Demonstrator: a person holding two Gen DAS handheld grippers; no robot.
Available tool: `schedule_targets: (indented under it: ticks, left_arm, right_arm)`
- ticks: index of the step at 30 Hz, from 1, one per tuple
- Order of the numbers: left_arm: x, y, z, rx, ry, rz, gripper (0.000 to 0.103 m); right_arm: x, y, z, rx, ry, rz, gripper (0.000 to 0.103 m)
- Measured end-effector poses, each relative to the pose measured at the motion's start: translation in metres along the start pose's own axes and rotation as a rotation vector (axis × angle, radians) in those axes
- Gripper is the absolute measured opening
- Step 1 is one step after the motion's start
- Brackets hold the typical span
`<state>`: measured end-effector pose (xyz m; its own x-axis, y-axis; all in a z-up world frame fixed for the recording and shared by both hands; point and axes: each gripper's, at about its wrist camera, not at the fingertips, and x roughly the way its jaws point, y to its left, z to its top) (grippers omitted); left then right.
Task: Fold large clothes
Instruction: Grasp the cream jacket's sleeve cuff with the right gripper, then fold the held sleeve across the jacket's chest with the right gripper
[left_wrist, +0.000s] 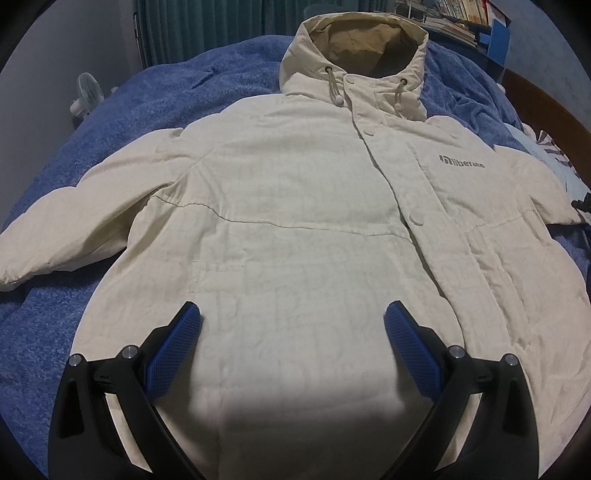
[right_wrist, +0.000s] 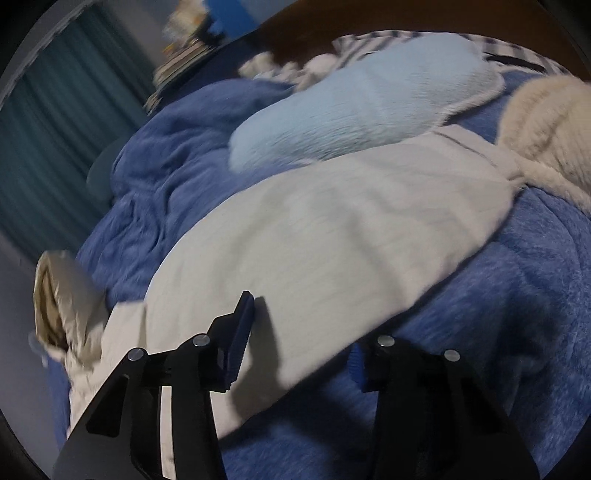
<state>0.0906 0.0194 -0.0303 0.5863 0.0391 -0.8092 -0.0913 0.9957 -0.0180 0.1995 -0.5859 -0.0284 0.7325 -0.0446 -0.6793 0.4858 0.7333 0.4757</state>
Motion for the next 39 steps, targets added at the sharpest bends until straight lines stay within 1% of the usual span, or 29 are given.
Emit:
schedule_targets:
  ticks: [2,3,4,6,8,10,12,14,16,17,19,21,23,24,26,27,28,29,30,32,33,35,36,37,38,39]
  left_arm:
    - [0.002,0.001,0.001,-0.003,0.002,-0.003,0.097]
    - [0.002,0.001,0.001,-0.004,0.002,-0.006,0.097]
    - [0.003,0.001,0.001,-0.005,0.003,-0.007,0.097]
    - [0.004,0.001,0.001,-0.006,0.001,-0.011,0.097]
    - [0.004,0.002,0.001,-0.008,-0.001,-0.013,0.097]
    - [0.004,0.003,0.001,-0.014,-0.004,-0.011,0.097]
    - [0.002,0.004,0.002,-0.021,-0.011,0.000,0.097]
    - [-0.003,0.006,0.005,-0.025,-0.031,0.015,0.097]
    - [-0.012,0.010,0.012,-0.017,-0.079,0.065,0.097]
    - [-0.018,0.013,0.017,-0.013,-0.116,0.111,0.097]
    - [-0.024,0.021,0.024,-0.024,-0.151,0.164,0.097]
    - [-0.030,0.037,0.033,-0.070,-0.168,0.174,0.097]
    - [-0.031,0.054,0.037,-0.121,-0.167,0.176,0.097]
    - [-0.031,0.060,0.039,-0.137,-0.165,0.178,0.097]
    - [-0.032,0.073,0.039,-0.184,-0.158,0.178,0.097]
    - [-0.032,0.076,0.038,-0.199,-0.154,0.165,0.097]
    - [-0.032,0.077,0.038,-0.204,-0.152,0.155,0.097]
    - [-0.033,0.076,0.038,-0.204,-0.152,0.147,0.097]
    - [-0.034,0.073,0.037,-0.193,-0.154,0.145,0.096]
    - [-0.037,0.066,0.035,-0.164,-0.158,0.147,0.097]
    - [-0.038,0.062,0.033,-0.153,-0.158,0.142,0.097]
    - [-0.037,0.056,0.032,-0.144,-0.153,0.121,0.097]
    - [-0.037,0.053,0.031,-0.137,-0.150,0.109,0.097]
    - [-0.038,0.052,0.030,-0.132,-0.148,0.102,0.097]
    - [-0.038,0.050,0.029,-0.129,-0.146,0.096,0.097]
    - [-0.039,0.048,0.028,-0.126,-0.145,0.085,0.097]
  right_arm:
    - [0.001,-0.012,0.001,0.081,-0.008,0.038,0.041]
    - [0.001,-0.013,0.001,0.097,-0.019,0.048,0.036]
    - [0.000,-0.010,0.002,0.084,-0.032,0.044,0.025]
    - [-0.007,0.003,0.003,0.019,-0.057,0.029,0.016]
    - [-0.023,0.024,0.004,-0.056,-0.113,0.022,0.014]
    - [-0.043,0.049,0.003,-0.125,-0.160,0.035,0.013]
    - [-0.059,0.069,0.002,-0.172,-0.184,0.062,0.013]
    - [-0.078,0.092,-0.007,-0.227,-0.201,0.099,0.013]
    - [-0.095,0.116,-0.019,-0.282,-0.207,0.138,0.012]
    - [-0.101,0.126,-0.026,-0.306,-0.208,0.157,0.012]
    - [-0.115,0.140,-0.041,-0.346,-0.201,0.193,0.012]
    - [-0.120,0.154,-0.055,-0.365,-0.174,0.229,0.012]
    - [-0.123,0.170,-0.077,-0.395,-0.129,0.275,0.012]
    - [-0.124,0.176,-0.087,-0.413,-0.114,0.285,0.012]
    - [-0.124,0.192,-0.113,-0.465,-0.068,0.314,0.012]
    - [-0.123,0.202,-0.130,-0.500,-0.038,0.327,0.012]
    - [-0.123,0.209,-0.141,-0.522,-0.020,0.329,0.012]
    - [-0.119,0.217,-0.158,-0.550,0.017,0.336,0.012]
    - [-0.116,0.221,-0.169,-0.565,0.040,0.339,0.012]
    - [-0.104,0.235,-0.201,-0.619,0.114,0.322,0.012]
    - [-0.099,0.237,-0.212,-0.645,0.140,0.312,0.014]
    - [-0.085,0.241,-0.238,-0.734,0.201,0.258,0.018]
    - [-0.082,0.241,-0.246,-0.757,0.223,0.238,0.024]
    - [-0.081,0.239,-0.250,-0.762,0.251,0.233,0.035]
    - [-0.083,0.236,-0.247,-0.745,0.269,0.239,0.039]
    - [-0.093,0.231,-0.242,-0.715,0.268,0.253,0.045]
